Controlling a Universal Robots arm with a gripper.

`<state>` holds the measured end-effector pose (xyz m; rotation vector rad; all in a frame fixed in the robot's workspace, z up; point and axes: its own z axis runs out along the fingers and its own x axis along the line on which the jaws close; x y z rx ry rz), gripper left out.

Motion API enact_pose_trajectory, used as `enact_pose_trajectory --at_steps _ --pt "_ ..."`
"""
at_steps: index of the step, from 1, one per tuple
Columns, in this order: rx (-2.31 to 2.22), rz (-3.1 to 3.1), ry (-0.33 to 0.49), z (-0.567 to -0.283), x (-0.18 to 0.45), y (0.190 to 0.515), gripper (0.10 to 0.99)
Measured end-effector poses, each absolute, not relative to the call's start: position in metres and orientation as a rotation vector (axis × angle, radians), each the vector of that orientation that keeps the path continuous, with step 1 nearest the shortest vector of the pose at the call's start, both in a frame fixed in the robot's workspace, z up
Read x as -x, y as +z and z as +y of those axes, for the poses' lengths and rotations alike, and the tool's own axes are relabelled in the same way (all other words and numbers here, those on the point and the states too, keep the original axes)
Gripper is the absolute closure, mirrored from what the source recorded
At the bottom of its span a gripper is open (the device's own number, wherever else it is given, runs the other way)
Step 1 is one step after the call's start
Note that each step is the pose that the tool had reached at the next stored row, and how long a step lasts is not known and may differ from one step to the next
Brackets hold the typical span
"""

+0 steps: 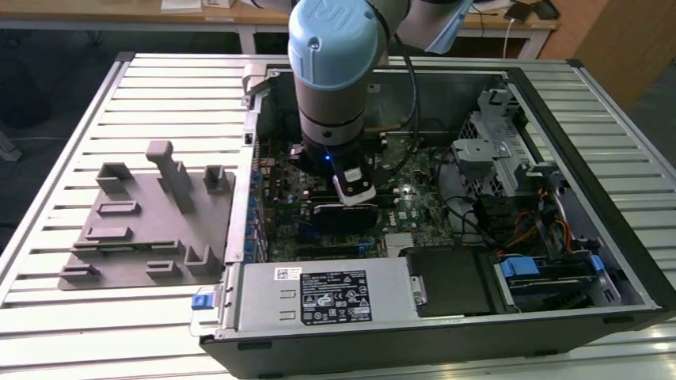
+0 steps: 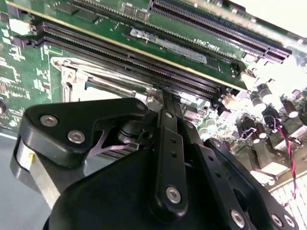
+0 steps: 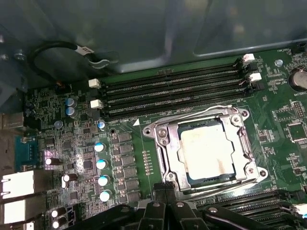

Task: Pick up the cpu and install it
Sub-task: 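Install the second cpu locking lever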

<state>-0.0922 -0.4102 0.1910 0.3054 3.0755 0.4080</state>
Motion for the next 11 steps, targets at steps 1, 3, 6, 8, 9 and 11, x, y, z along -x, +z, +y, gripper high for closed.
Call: enact_pose_trajectory --at_steps 1,3,6,8,9,11 --pt "-0.305 3.076 0.408 -0.410 0.092 0.191 0.980" --pt "-0.305 3.076 0.408 -0.410 0.092 0.192 0.980" --pt "-0.305 3.076 0.407 -0.410 0.092 0.196 0.980" --pt "-0.305 3.076 0.407 -0.410 0.092 0.200 0.980" --pt "-0.305 3.075 0.408 -0.410 0.092 0.202 0.980" --pt "-0.305 3.076 0.407 -0.410 0.092 0.207 0.980"
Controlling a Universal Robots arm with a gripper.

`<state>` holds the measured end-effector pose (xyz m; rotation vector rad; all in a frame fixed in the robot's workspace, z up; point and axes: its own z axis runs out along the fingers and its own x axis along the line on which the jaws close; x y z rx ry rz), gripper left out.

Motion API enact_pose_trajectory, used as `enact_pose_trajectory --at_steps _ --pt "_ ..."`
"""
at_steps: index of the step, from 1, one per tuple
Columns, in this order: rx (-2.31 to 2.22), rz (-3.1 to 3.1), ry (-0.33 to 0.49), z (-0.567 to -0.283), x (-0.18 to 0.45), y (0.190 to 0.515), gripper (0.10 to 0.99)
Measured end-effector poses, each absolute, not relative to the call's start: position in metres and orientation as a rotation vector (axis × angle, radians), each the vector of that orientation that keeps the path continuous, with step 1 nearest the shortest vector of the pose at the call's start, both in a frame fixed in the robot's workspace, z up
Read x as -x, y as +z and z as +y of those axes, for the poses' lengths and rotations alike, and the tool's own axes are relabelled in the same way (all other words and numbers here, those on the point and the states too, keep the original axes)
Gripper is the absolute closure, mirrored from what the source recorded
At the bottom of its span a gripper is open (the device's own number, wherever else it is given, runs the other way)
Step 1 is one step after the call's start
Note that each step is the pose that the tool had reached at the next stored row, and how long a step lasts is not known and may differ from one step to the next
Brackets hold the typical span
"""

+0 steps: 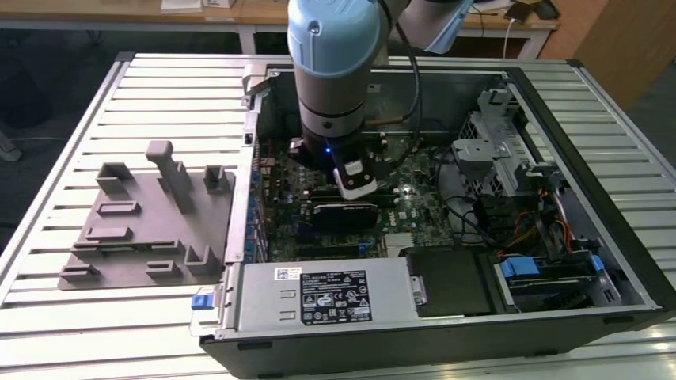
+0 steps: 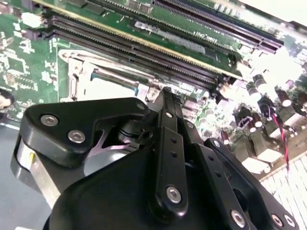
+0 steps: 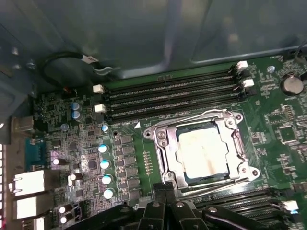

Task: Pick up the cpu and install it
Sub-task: 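Install the second cpu locking lever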

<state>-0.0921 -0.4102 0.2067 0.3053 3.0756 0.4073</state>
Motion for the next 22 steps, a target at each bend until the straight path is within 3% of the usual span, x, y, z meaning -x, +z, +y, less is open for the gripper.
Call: enact_pose_trajectory --at_steps 5,10,22 --pt "-0.306 3.076 0.392 -0.410 0.092 0.217 0.980" --pt "-0.315 3.078 0.322 -0.410 0.091 0.220 0.980" --pt "-0.321 3.101 0.316 -0.410 0.066 0.220 0.980"
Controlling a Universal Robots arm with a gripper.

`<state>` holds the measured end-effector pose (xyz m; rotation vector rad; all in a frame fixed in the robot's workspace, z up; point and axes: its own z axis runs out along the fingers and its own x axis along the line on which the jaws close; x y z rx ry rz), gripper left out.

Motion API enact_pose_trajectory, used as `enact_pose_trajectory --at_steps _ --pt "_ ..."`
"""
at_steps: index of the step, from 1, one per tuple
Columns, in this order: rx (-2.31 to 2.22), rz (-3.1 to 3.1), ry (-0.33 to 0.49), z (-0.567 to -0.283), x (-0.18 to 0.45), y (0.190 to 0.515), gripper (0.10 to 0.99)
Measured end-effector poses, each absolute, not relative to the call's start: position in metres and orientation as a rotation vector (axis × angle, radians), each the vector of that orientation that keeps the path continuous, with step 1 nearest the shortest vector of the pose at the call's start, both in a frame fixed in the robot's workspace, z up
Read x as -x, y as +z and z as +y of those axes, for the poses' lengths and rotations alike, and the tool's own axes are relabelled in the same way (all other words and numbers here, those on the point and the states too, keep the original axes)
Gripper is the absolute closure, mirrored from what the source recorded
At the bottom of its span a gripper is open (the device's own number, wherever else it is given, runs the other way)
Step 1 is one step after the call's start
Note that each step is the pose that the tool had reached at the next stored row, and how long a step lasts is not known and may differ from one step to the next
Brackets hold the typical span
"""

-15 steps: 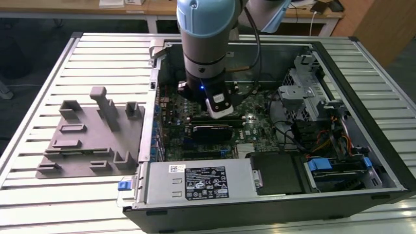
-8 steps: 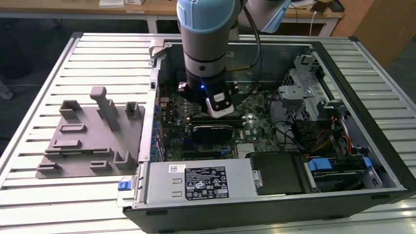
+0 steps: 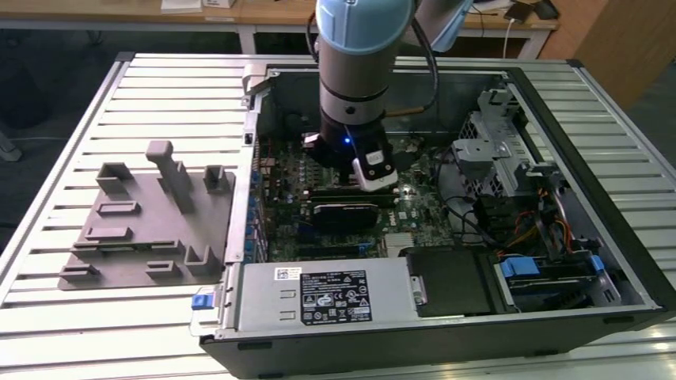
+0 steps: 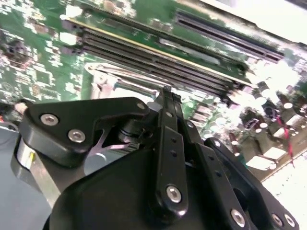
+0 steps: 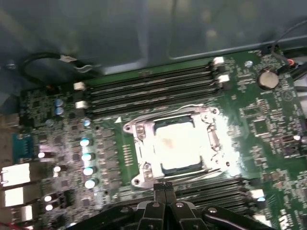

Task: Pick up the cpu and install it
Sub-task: 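Install the second cpu locking lever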

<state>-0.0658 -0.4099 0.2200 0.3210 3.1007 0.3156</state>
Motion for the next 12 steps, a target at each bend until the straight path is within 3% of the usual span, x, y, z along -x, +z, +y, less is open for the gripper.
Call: enact_pose_trajectory --at_steps 12 --pt "-0.324 3.114 0.263 -0.395 0.049 0.217 0.980"
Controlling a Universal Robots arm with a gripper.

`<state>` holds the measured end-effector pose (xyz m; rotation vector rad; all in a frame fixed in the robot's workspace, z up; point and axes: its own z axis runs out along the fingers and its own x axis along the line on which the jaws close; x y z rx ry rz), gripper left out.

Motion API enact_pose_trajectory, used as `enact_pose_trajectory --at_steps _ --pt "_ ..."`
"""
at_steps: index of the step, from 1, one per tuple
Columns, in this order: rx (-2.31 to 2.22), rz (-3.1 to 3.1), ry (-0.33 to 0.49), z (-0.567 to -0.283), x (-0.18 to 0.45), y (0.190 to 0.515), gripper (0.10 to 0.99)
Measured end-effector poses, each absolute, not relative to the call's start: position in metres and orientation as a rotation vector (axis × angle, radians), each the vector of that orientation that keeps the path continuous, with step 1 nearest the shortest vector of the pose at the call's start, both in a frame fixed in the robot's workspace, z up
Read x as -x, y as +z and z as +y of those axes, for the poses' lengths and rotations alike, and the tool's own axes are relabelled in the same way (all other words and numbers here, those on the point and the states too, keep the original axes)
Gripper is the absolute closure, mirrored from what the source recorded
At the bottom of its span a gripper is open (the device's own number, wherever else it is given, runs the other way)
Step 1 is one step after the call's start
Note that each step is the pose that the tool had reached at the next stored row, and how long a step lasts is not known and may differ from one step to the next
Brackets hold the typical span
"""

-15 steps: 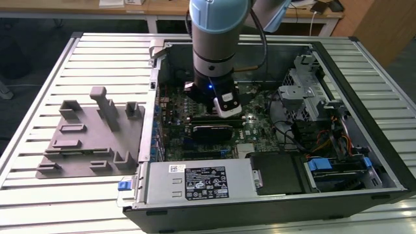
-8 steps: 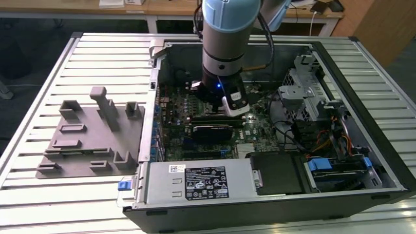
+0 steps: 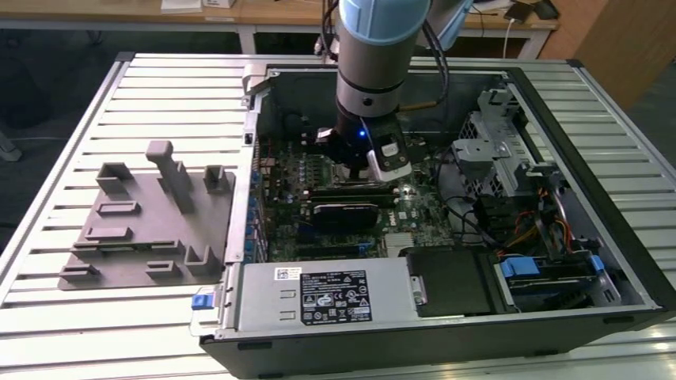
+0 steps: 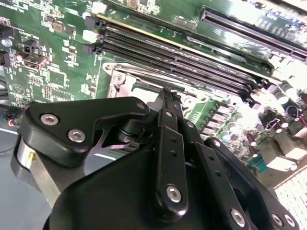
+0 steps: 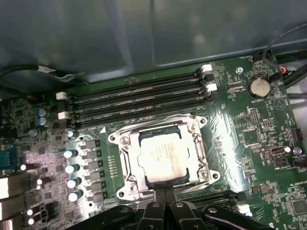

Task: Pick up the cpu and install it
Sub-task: 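Install the second cpu locking lever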

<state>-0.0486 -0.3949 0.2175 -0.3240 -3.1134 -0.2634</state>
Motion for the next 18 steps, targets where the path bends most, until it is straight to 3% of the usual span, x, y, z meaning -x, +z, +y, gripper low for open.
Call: enact_pose_trajectory --at_steps 18 --pt "0.323 -3.117 -0.234 -0.367 0.041 0.211 0.980"
